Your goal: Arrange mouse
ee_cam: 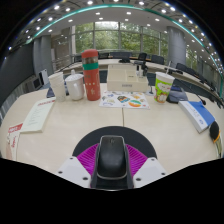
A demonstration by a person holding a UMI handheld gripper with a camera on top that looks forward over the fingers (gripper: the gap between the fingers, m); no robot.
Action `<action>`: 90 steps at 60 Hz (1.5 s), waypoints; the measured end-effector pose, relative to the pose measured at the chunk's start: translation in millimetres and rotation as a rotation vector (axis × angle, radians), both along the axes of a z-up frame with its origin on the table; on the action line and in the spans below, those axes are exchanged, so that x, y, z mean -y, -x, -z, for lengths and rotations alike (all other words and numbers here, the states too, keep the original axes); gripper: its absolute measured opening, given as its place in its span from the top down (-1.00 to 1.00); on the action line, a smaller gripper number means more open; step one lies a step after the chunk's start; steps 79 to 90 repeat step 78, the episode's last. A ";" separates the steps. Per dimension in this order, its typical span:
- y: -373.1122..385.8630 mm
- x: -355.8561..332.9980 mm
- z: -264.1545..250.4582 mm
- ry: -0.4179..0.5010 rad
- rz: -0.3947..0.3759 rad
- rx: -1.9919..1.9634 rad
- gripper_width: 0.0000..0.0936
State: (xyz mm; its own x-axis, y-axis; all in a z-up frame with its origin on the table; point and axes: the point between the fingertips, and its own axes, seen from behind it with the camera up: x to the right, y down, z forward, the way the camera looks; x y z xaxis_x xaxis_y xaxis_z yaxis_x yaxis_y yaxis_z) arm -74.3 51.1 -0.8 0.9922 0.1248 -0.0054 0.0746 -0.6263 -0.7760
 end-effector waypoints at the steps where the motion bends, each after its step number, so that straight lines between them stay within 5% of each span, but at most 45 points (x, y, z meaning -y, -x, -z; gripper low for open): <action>1: -0.1 1.0 4.7 0.015 -0.001 0.004 0.07; 5: -0.5 3.8 6.2 0.000 0.003 0.022 -0.11; 9: -4.2 10.7 -4.6 0.000 0.015 0.045 -0.82; 10: -4.4 13.7 -8.7 -0.002 0.018 0.045 -0.84; 45: -22.2 248.2 -202.3 -0.072 0.179 0.051 -0.83; 68: -10.6 394.9 -226.5 -0.107 0.136 0.059 -0.82; 90: -8.7 421.3 -241.4 -0.131 0.123 0.041 -0.83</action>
